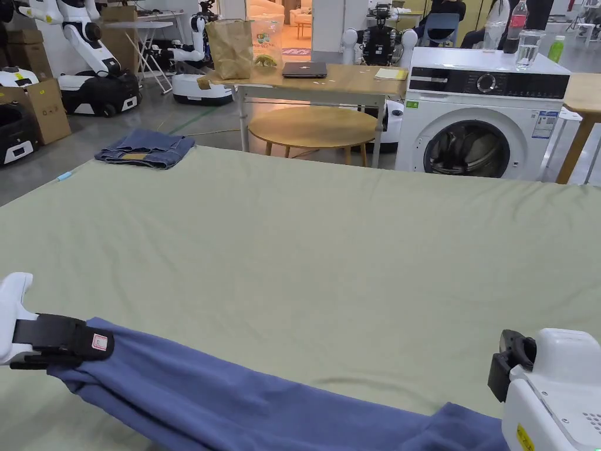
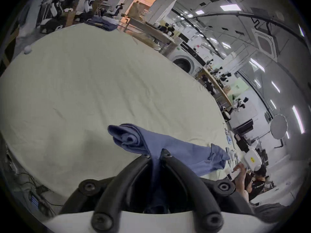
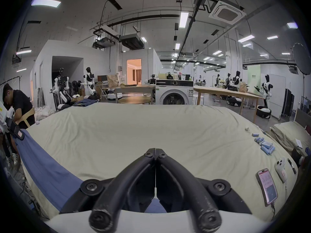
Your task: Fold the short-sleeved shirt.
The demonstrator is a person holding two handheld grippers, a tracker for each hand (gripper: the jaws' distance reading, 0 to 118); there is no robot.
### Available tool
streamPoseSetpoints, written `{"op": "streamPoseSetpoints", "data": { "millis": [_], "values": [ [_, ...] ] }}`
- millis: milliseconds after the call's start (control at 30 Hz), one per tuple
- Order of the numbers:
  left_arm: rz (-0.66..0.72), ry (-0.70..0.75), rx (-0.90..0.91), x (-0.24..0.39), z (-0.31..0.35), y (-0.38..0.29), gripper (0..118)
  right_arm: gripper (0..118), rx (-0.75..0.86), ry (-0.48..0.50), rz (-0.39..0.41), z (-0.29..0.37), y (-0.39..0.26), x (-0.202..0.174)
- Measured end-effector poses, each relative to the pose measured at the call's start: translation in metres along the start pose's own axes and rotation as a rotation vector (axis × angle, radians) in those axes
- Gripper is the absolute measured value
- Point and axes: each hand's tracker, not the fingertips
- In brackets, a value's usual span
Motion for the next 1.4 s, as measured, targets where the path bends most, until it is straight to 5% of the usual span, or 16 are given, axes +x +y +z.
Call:
{"op": "streamPoseSetpoints", "data": {
  "millis": [400, 733, 1000, 1167, 1400],
  "values": [
    [-0.155, -0.3, -0.104, 0.121, -0.074, -0.011, 1, 0, -0.019, -0.006, -0.021, 0.004, -0.003, 0.006],
    [-0.168, -0.123, -0.361, 0.157, -0.21, -0.048, 1, 0, -0.056, -0.042, -0.033, 0.013, -0.012, 0.02],
    [-0.11, -0.043, -0.419, 0.156, -0.241, -0.071, 1, 0, -0.089, -0.072, -0.042, 0.014, -0.018, 0.03],
    [-0.03, -0.137, -0.46, 0.148, -0.238, -0.073, 46, 0, -0.097, -0.069, -0.044, 0.014, -0.019, 0.029],
    [-0.039, -0.231, -0.378, 0.159, -0.197, -0.057, 49, 0, -0.096, -0.058, -0.043, 0.014, -0.018, 0.028]
  ]
}}
